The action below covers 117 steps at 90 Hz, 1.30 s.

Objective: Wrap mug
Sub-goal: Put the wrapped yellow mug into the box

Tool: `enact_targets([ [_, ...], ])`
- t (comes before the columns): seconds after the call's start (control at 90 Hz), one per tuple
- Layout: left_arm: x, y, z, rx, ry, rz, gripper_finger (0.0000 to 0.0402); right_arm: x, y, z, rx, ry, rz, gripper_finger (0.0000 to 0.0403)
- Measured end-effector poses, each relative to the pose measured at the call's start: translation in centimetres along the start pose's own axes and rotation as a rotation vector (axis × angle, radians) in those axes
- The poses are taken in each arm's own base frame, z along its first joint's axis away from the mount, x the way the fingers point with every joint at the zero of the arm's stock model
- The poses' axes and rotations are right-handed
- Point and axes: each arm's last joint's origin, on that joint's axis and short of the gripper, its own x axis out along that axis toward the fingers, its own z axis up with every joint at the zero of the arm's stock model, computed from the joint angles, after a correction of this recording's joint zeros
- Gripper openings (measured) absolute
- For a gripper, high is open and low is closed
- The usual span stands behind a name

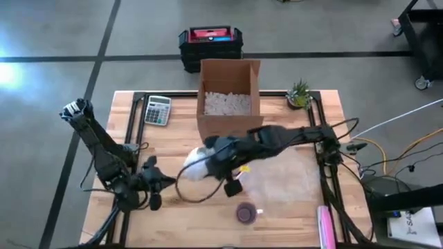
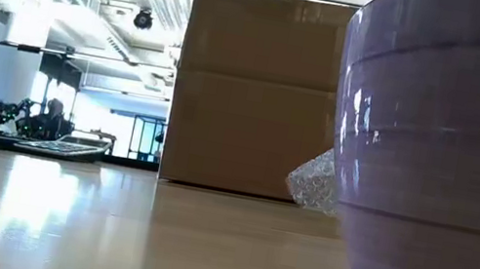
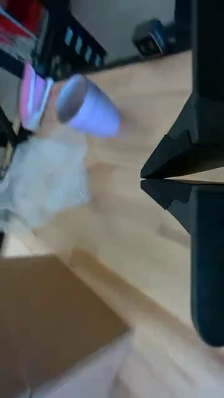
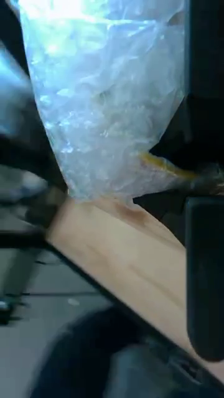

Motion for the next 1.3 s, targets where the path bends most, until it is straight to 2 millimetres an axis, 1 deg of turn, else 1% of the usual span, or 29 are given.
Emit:
enact_targets([
  [0.067, 0.6, 0.2, -0.3, -0.056, -0.044, -0.044, 0.0, -3.5, -1.9, 1.0, -0.004, -0.08, -0.121, 0.0009],
  [0.1, 1.0, 0.4, -0.5, -0.069, -0.069, -0.062, 0.0, -4.8, -3.1, 1.1, 0.006, -0.096, -0.199, 0.0009],
  [0.167, 1.7, 0.8, -1.1, -0.055, -0.117, -0.091, 0.0, -7.0, -5.7, 0.7, 0.043, -0.097, -0.339, 0.0009],
  [0.211, 2.1, 1.0, -1.4, -0.046, -0.158, -0.104, 0.0, -7.7, -7.8, 0.0, 0.087, -0.078, -0.409, 0.0009],
  [0.267, 2.6, 1.4, -1.8, -0.029, -0.213, -0.119, 0.0, -8.2, -10.6, -1.4, 0.179, -0.058, -0.467, 0.0009],
  [0.333, 3.2, 2.0, -2.5, -0.007, -0.265, -0.119, 0.0, -8.7, -13.7, -3.4, 0.294, -0.014, -0.506, 0.0009],
  [0.433, 3.7, 2.7, -3.6, -0.005, -0.306, -0.128, 0.0, -8.8, -18.1, -6.7, 0.429, 0.057, -0.53, 0.0009],
  [0.478, 4.0, 3.0, -4.2, 0.005, -0.302, -0.122, 0.0, -8.4, -19.5, -8.3, 0.482, 0.104, -0.524, 0.0009],
  [0.589, 4.5, 3.3, -5.4, 0.034, -0.268, -0.107, 0.0, -6.2, -21.8, -12.0, 0.564, 0.254, -0.493, 0.0009],
  [0.656, 4.7, 3.1, -5.7, 0.026, -0.261, -0.107, 0.0, -4.7, -22.4, -13.5, 0.598, 0.315, -0.442, 0.0009],
  [0.756, 5.0, 2.9, -5.8, 0.047, -0.248, -0.104, 0.0, -3.0, -23.0, -15.1, 0.632, 0.352, -0.366, 0.0009],
  [0.956, 5.0, 2.5, -5.7, 0.065, -0.225, -0.147, 0.0, 1.3, -23.0, -19.0, 0.677, 0.558, -0.279, 0.0009],
  [1.144, 4.8, 2.4, -5.5, 0.063, -0.218, -0.171, 0.0, 2.9, -22.9, -20.7, 0.669, 0.643, -0.24, 0.0009],
  [1.3, 4.8, 2.4, -5.6, 0.078, -0.204, -0.188, 0.0, 5.1, -21.9, -22.3, 0.596, 0.737, -0.114, 0.001],
])
